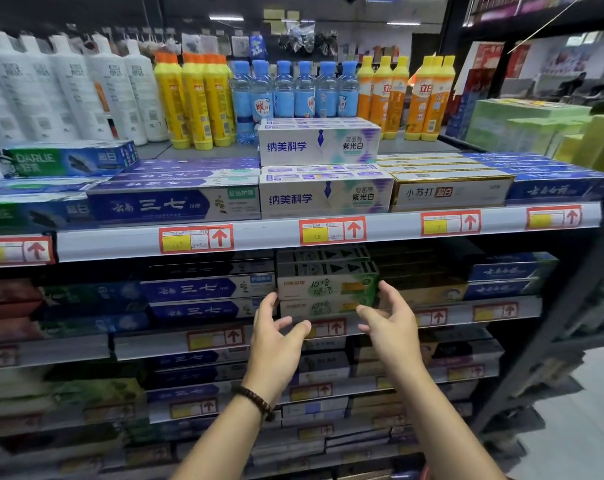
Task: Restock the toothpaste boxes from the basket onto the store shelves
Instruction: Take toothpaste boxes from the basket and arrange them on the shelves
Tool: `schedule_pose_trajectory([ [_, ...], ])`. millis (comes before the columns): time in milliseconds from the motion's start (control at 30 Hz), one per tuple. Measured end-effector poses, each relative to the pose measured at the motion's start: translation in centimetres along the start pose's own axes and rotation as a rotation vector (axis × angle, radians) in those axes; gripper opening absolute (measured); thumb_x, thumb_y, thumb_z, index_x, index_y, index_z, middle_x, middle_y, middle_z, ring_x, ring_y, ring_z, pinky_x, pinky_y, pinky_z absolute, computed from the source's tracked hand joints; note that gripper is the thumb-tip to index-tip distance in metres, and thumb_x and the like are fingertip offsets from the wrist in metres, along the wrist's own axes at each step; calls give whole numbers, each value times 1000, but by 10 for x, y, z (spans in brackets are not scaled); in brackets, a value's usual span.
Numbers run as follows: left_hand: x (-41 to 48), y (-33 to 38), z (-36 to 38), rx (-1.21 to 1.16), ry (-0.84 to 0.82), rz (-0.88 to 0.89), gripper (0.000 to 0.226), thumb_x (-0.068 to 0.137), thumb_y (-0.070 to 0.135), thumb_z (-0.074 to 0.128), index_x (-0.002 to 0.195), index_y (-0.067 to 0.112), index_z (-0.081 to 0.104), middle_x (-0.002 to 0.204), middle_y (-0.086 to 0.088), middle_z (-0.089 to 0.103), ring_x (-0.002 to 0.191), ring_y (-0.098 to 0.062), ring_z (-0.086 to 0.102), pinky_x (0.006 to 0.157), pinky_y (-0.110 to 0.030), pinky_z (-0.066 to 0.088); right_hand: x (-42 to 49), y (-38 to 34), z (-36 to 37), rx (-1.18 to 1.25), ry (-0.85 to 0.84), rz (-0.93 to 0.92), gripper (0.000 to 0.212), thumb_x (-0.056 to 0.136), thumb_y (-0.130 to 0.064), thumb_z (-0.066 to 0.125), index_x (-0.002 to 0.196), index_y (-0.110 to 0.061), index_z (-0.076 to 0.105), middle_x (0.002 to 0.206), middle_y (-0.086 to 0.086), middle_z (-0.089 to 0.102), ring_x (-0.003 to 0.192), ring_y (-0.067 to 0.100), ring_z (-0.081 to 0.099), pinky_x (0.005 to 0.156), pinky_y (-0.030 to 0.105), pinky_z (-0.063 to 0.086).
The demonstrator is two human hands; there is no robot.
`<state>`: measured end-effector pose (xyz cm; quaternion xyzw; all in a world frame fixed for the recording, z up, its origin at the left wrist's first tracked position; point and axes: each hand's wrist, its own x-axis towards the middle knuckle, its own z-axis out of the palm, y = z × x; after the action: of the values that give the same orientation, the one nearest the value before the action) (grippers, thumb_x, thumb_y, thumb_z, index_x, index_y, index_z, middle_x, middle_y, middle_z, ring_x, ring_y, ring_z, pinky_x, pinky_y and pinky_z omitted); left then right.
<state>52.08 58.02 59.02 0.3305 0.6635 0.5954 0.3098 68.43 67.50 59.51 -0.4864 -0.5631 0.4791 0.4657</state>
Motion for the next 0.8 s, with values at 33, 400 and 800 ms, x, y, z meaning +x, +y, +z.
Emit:
schedule_pose_trajectory([
  [33,0,-1,1,23,9,7,78,97,23,74,160,35,30,141,6,53,128,-6,54,92,-25,52,1,1,0,-5,-3,1,69,97,-17,74,159,-26,46,106,-23,69,109,9,72,101,51,59],
  [400,0,-6,11,130,58,66,78,95,17,75,159,27,33,152,11,35,117,-2,54,73,-10,42,8,1,-6,-77,-68,-5,71,98,-18,74,161,-26,41,104,-26,63,104,9,71,100,50,59],
  [800,-2,-8,15,114,69,69,79,94,16,76,159,30,32,149,15,33,113,2,53,69,-9,42,10,6,-8,-64,-75,-18,72,97,-19,75,160,-26,41,105,-17,72,96,4,74,98,49,61],
])
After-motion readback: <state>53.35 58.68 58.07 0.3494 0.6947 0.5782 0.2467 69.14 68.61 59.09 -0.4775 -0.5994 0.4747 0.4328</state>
